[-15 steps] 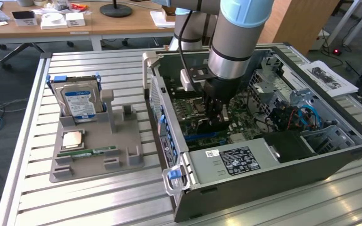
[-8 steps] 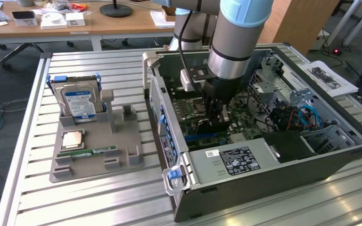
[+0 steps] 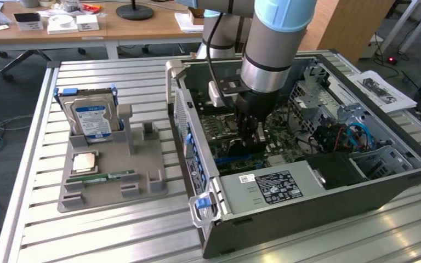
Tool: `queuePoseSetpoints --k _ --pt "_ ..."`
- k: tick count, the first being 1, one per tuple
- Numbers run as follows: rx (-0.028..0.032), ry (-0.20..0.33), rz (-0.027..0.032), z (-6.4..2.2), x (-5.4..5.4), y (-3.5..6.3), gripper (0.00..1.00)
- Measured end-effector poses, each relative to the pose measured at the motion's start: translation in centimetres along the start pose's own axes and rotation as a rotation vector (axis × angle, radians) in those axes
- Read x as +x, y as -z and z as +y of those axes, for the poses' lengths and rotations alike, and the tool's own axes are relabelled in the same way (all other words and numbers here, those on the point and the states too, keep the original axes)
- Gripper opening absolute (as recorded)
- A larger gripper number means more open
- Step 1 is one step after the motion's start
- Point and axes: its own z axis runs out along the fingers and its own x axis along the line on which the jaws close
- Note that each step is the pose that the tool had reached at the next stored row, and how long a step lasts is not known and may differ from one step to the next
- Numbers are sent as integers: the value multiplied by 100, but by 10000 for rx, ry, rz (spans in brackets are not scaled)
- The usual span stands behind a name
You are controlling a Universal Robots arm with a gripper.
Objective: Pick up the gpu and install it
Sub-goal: 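Insert the gpu into the slot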
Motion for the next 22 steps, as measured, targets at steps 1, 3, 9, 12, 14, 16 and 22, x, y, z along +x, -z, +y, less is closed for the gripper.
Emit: queuePoseSetpoints --k 1,3,9,12,14,16,22 --pt "-1 1 0 0 0 0 27" --pt "0 -3 -2 2 0 -1 27" --pt "1 -9 -4 -3 -1 19 27" --pt "-5 -7 -81 -4 1 22 27" --pt "-6 -10 -139 -3 0 22 27" --pt "-4 -12 -143 -3 1 19 27" --pt "-2 -73 -103 -4 4 13 27"
